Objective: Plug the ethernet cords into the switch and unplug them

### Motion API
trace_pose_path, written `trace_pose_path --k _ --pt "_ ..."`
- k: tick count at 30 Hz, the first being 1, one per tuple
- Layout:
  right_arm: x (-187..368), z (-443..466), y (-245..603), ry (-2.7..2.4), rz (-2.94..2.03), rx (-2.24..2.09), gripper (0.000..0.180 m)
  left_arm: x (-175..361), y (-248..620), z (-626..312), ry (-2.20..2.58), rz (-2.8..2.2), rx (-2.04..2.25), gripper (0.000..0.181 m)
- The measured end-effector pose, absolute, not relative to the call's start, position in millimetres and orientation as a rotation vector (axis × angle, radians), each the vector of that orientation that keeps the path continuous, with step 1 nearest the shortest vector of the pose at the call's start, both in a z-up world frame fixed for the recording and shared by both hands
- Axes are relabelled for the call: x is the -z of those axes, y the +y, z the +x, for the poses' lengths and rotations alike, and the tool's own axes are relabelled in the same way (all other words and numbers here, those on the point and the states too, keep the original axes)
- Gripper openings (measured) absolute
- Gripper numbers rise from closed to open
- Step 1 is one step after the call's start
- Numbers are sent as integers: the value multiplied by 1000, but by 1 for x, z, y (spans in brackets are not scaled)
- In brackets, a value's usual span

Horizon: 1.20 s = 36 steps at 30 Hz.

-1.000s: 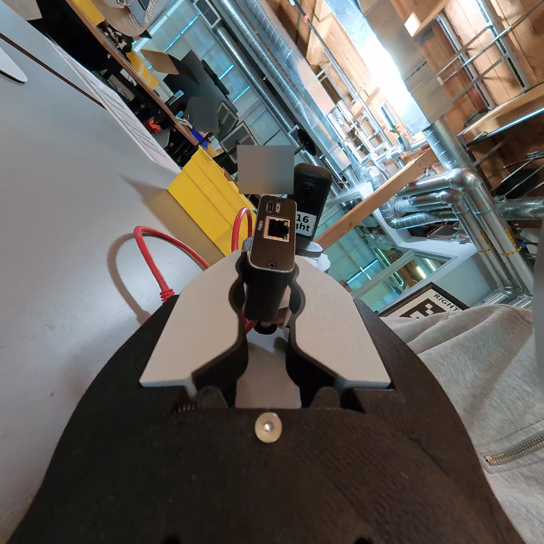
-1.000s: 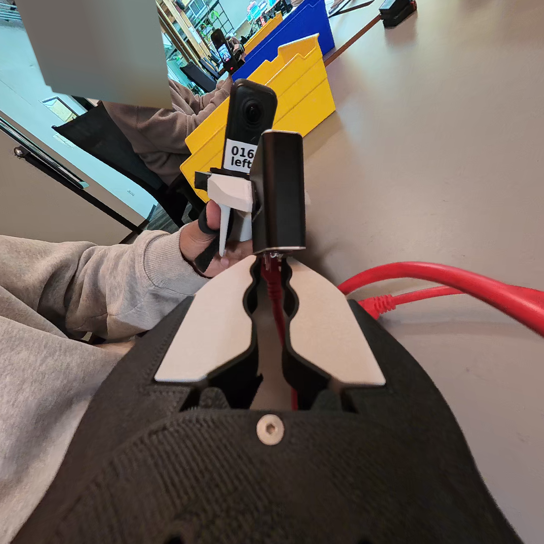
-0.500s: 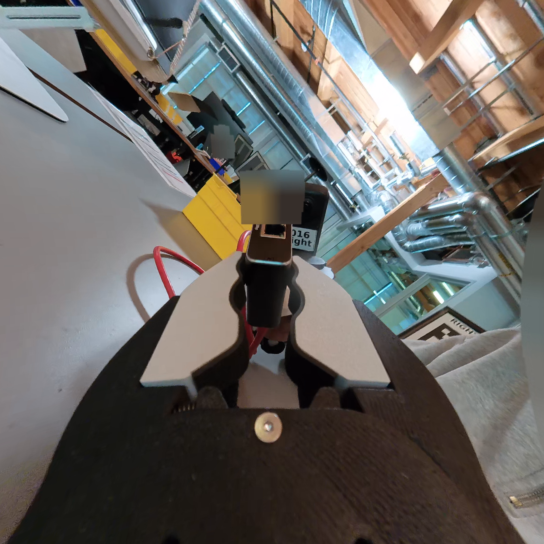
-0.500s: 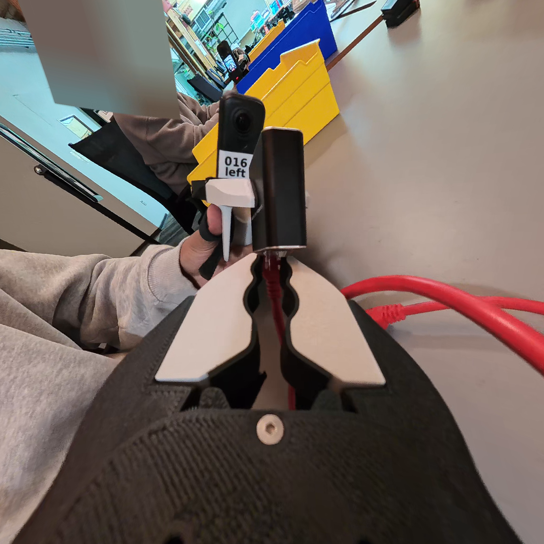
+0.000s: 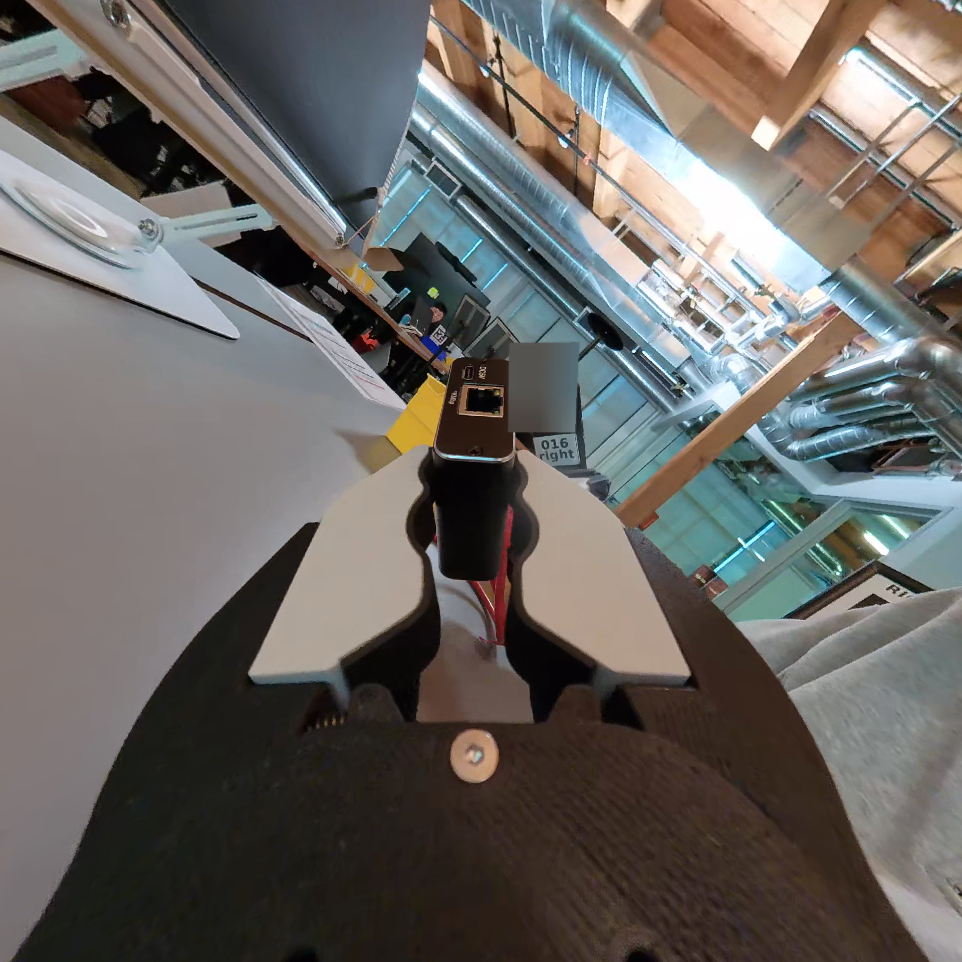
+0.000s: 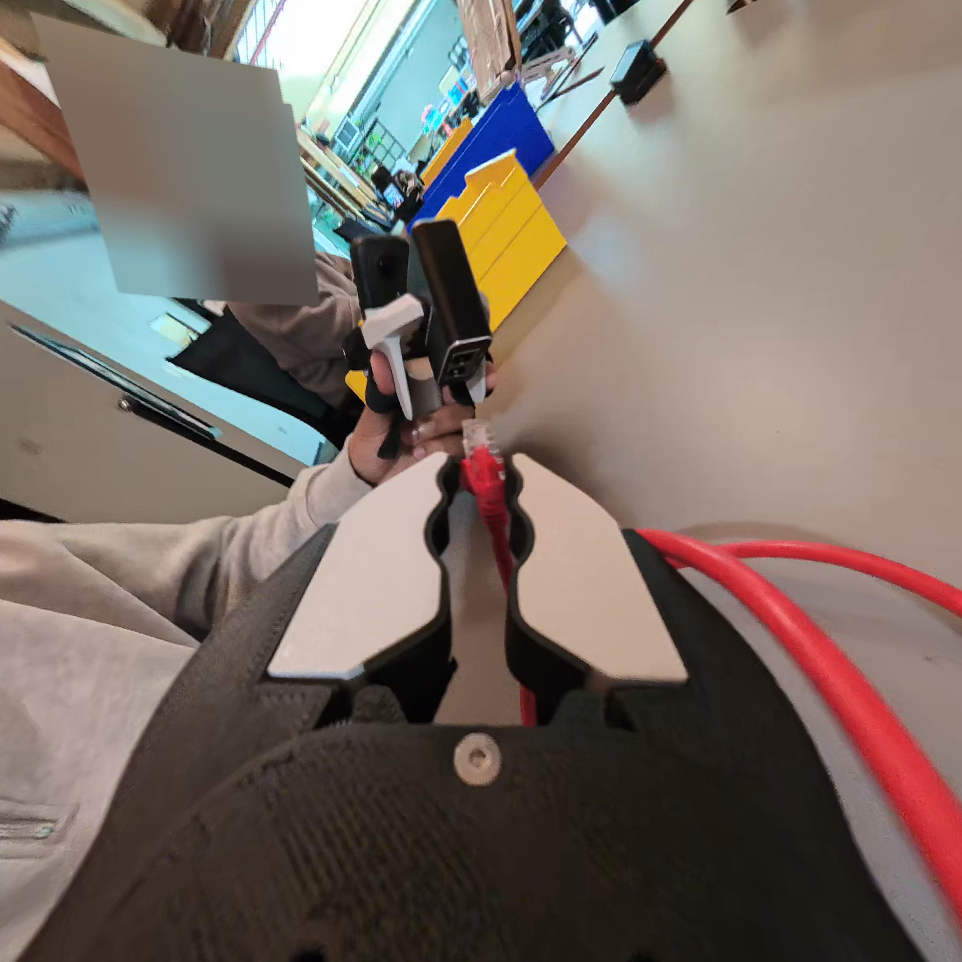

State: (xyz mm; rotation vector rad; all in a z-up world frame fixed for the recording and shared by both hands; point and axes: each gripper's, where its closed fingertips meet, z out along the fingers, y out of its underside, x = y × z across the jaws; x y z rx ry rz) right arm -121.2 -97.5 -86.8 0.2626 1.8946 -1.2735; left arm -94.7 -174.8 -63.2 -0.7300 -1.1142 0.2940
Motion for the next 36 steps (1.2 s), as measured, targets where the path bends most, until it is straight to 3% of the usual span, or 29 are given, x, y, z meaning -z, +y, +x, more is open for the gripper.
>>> trace_pose_path --k 3,11,18,22,31,33,36 --pt "79 -131 -89 1911 289 1241 45 67 -176 -96 -1115 -713 -268 24" --pt "50 -140 -59 2016 119 1258 42 71 -175 -97 -1112 -690 -227 25" --pt "123 -130 -61 2554 -379 1192 64 73 -175 -98 -1115 -673 -202 24" --pt "153 -105 -62 2610 -282 934 70 75 -172 -99 -1119 -684 -193 24" --pt "187 -118 -93 3039 -217 903 91 77 -172 -99 -1124 -667 -177 25" --pt "186 -117 -97 3042 -268 929 87 76 -172 -99 -1124 -671 -180 25" --pt "184 -107 -96 2972 -493 963 55 76 -172 -99 -1125 -671 -184 25"
